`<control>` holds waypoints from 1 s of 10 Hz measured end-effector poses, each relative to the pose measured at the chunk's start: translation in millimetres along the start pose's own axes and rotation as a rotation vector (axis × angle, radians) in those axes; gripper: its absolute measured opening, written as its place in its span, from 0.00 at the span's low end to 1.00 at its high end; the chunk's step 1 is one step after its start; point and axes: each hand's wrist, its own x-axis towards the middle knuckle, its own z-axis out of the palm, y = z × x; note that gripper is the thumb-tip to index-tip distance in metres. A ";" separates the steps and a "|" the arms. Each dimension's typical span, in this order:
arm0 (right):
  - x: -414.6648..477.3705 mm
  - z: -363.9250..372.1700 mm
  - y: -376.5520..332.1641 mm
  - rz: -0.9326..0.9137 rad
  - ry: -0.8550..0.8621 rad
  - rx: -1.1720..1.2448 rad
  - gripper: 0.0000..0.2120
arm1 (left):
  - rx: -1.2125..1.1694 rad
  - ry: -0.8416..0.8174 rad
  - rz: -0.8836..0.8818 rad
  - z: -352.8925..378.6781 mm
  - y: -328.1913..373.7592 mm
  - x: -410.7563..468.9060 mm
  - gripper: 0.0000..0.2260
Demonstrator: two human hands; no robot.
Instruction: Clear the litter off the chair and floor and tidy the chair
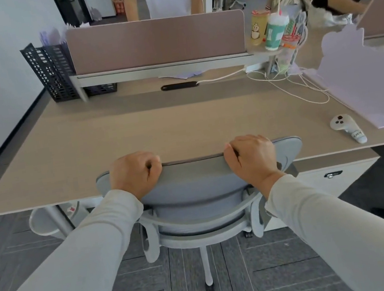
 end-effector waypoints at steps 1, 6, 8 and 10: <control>7.2 7.3 6.0 -0.015 0.033 0.004 0.20 | 0.013 0.019 0.008 4.1 -2.4 8.8 0.16; 31.9 28.5 23.2 -0.112 0.068 0.038 0.17 | 0.100 0.051 -0.039 15.9 -8.6 35.8 0.22; 31.1 26.8 24.8 -0.136 0.031 0.033 0.18 | 0.079 0.006 0.003 14.2 -12.1 37.6 0.21; 30.7 13.7 19.5 -0.044 -0.194 0.123 0.18 | -0.009 -0.227 -0.022 6.2 -13.8 42.6 0.24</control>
